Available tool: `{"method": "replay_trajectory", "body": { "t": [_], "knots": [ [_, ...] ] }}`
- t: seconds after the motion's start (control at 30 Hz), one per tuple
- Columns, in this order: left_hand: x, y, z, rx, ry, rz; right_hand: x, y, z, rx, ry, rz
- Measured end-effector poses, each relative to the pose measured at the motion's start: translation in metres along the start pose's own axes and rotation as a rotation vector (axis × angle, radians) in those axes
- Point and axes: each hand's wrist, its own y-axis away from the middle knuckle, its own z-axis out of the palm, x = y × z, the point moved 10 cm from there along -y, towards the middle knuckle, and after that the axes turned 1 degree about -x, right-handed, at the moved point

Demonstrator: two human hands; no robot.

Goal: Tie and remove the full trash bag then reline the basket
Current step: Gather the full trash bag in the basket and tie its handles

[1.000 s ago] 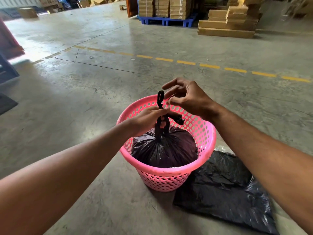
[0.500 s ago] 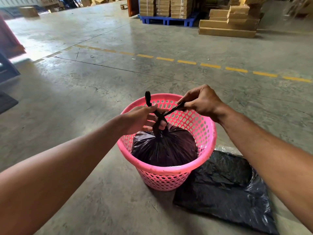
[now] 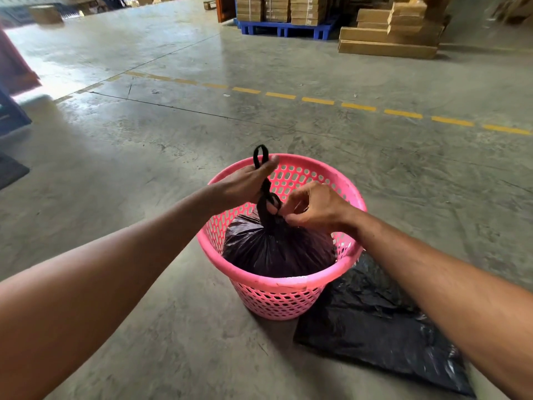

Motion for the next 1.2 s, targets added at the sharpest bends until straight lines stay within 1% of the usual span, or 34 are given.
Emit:
{"method": "replay_trajectory", "body": {
  "t": [0.03, 0.1, 0.17, 0.23, 0.3, 0.33, 0.4, 0.5, 0.57, 0.63, 0.7, 0.83, 0.93, 1.0, 1.1, 1.17, 1.2],
  "knots": [
    [0.012, 0.003, 0.002, -0.014, -0.149, 0.056, -0.004, 0.001, -0.007, 0.046, -0.03, -0.006],
    [0.023, 0.007, 0.01, -0.06, -0.393, 0.098, -0.01, 0.001, -0.013, 0.119, -0.076, -0.011],
    [0.03, 0.013, 0.017, -0.103, -0.54, 0.097, -0.02, 0.002, -0.009, 0.173, -0.038, -0.045],
    [0.035, 0.017, 0.025, -0.152, -0.556, 0.095, -0.027, 0.0, -0.009, 0.252, -0.03, -0.092],
    [0.039, 0.018, 0.029, -0.174, -0.533, 0.106, -0.021, -0.002, -0.017, 0.315, -0.165, -0.079],
    [0.039, 0.019, 0.027, -0.178, -0.546, 0.112, -0.015, -0.003, -0.021, 0.317, -0.246, -0.062],
    [0.034, 0.015, 0.016, -0.145, -0.648, 0.125, -0.002, -0.004, -0.027, 0.289, -0.358, -0.037],
    [0.021, 0.009, 0.0, -0.054, -0.987, 0.167, 0.018, -0.001, -0.035, 0.288, -0.414, 0.042],
    [0.016, 0.007, -0.005, 0.024, -1.034, 0.241, 0.024, 0.0, -0.034, 0.241, -0.392, 0.075],
    [0.021, 0.01, -0.006, 0.09, -1.021, 0.34, 0.018, -0.001, -0.032, 0.172, -0.283, 0.062],
    [0.023, 0.01, -0.01, 0.129, -0.984, 0.388, 0.009, -0.003, -0.034, 0.126, -0.163, 0.032],
    [0.012, 0.006, -0.02, 0.131, -0.801, 0.32, -0.005, -0.004, -0.039, 0.078, 0.056, -0.014],
    [-0.006, 0.003, -0.021, 0.048, -0.769, 0.246, 0.004, -0.006, -0.041, 0.093, 0.281, 0.023],
    [-0.019, 0.002, -0.024, 0.032, -0.87, 0.195, 0.021, -0.007, -0.039, 0.093, 0.472, 0.093],
    [-0.038, 0.002, -0.018, -0.013, -1.107, 0.108, 0.037, -0.004, -0.03, 0.082, 0.74, 0.207],
    [-0.044, 0.003, -0.01, -0.038, -1.268, 0.082, 0.039, -0.002, -0.02, 0.045, 0.859, 0.242],
    [-0.046, 0.002, -0.007, -0.049, -1.304, 0.09, 0.037, -0.001, -0.017, 0.027, 0.876, 0.233]
  ]
}}
